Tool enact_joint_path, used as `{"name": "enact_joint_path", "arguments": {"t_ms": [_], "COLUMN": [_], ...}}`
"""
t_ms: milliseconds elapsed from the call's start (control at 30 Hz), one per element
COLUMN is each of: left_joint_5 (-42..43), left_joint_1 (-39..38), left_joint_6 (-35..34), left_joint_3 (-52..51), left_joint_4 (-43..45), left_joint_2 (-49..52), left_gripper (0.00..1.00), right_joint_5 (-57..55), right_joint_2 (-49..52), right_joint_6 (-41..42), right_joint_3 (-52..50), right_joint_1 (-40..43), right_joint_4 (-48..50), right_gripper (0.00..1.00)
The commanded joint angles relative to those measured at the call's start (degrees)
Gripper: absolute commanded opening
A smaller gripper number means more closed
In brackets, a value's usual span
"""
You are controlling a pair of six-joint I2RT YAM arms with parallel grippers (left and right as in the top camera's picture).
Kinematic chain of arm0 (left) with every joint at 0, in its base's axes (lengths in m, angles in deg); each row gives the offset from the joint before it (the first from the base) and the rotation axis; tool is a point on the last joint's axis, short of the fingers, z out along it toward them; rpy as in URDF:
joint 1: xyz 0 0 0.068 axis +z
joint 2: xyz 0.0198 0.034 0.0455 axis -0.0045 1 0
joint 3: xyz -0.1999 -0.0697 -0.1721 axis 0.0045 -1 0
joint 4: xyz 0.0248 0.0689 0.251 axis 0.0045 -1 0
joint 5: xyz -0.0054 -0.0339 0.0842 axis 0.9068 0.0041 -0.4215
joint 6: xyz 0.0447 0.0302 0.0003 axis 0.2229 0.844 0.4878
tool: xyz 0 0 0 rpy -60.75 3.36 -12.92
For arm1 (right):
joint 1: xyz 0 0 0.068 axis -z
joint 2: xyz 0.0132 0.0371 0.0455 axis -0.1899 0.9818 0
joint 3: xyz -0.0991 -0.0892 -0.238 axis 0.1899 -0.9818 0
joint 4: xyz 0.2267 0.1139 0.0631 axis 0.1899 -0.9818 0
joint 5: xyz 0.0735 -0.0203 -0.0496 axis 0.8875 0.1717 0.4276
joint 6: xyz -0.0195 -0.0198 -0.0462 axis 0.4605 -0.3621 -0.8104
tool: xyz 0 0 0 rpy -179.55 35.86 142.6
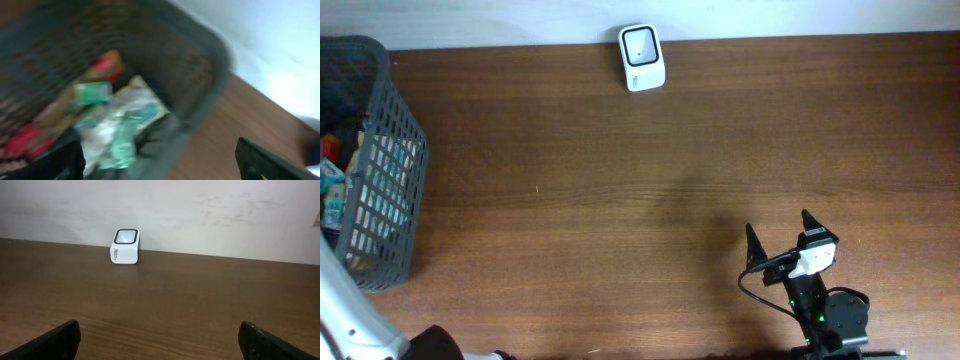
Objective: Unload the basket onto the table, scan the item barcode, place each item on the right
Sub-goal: 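Reach the left gripper into the basket and grasp the white Pantene tube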
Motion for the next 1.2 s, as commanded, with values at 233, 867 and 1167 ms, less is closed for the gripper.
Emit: {"name": "enact_joint_path", "arguments": {"t_ms": [233, 867, 1167], "left_joint_5": [-5.90, -1.70, -1.57], "left_joint_1": [12.26, 12.46, 12.46], "left_joint_6": [2.78, 26.99, 28.09], "left_joint_3": [-5.35, -20.55, -20.70], "left_joint_4": [-3.04, 7.87, 12.31], "left_joint_2": [4.74, 16.55, 27.89], "left_gripper": [0.92, 0.71, 0.73], "right_joint_5": [0.31, 0.31, 0.31], "right_joint_2": [-0.37, -0.37, -0.37], "right_joint_6": [0.24, 0.22, 0.22], "right_joint_3": [-0.31, -0.31, -0.31], "right_joint_1": [0.37, 0.37, 0.37], "right_joint_4": [-0.22, -0.22, -0.22], "right_gripper": [0.99, 0.99, 0.99]}}
